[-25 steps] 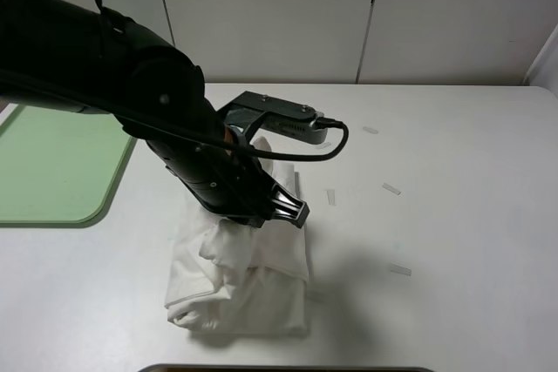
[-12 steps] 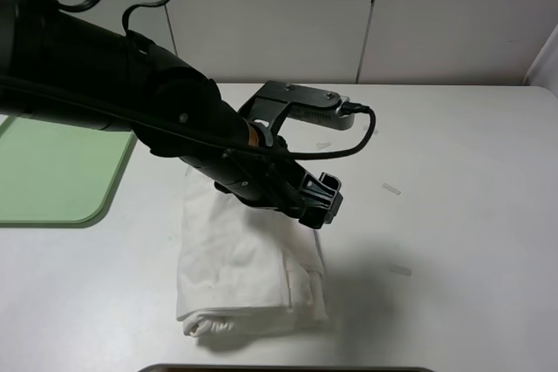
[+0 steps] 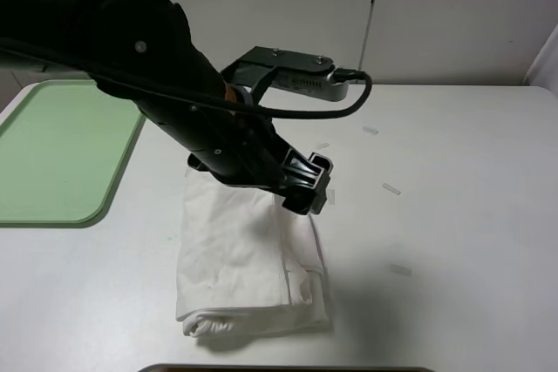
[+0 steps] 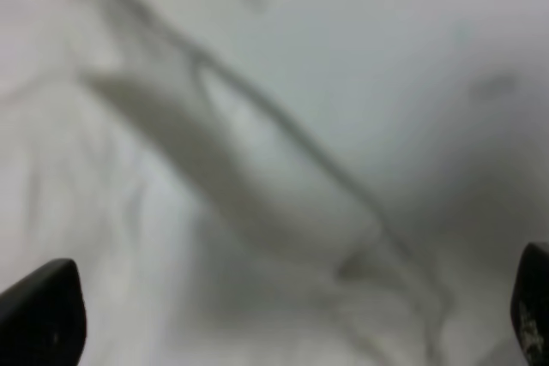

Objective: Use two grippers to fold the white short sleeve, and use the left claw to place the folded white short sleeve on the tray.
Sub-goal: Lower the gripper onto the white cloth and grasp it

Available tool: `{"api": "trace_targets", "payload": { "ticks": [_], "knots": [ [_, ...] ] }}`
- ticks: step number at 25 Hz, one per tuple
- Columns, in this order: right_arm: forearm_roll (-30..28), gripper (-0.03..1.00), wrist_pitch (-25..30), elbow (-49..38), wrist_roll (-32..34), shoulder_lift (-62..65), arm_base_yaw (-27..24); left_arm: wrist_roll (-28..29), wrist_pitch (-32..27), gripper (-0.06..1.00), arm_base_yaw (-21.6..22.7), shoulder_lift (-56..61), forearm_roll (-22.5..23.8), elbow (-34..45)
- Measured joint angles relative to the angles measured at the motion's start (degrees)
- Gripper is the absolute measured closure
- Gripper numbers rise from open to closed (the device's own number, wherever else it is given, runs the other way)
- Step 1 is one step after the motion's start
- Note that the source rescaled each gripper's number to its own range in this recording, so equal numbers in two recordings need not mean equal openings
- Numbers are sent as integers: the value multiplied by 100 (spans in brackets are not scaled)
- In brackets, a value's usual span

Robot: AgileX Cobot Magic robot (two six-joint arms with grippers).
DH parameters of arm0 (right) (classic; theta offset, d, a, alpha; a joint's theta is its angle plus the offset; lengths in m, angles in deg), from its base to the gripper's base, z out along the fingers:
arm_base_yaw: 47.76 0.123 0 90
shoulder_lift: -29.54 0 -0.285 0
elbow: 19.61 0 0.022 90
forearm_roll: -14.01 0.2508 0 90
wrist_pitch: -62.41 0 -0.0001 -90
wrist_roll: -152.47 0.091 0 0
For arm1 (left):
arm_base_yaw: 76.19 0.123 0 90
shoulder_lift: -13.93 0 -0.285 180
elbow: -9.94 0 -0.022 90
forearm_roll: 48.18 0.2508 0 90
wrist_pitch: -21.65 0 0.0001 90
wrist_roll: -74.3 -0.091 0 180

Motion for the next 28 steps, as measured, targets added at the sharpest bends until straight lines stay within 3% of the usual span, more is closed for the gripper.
{"api": "trace_targets", "payload": {
  "ticks": [3, 7, 20, 28],
  "knots": [
    [0, -3, 0, 0, 0, 0, 0, 0, -749, -5, 153, 80, 48, -6],
    [0, -3, 0, 0, 0, 0, 0, 0, -990, -5, 334, 21, 185, 70],
    [0, -3, 0, 0, 0, 0, 0, -403, 539, -5, 495, -1395, 83, 162],
    [0, -3, 0, 0, 0, 0, 0, -429, 797, -6, 495, -1698, 76, 138]
  ]
}}
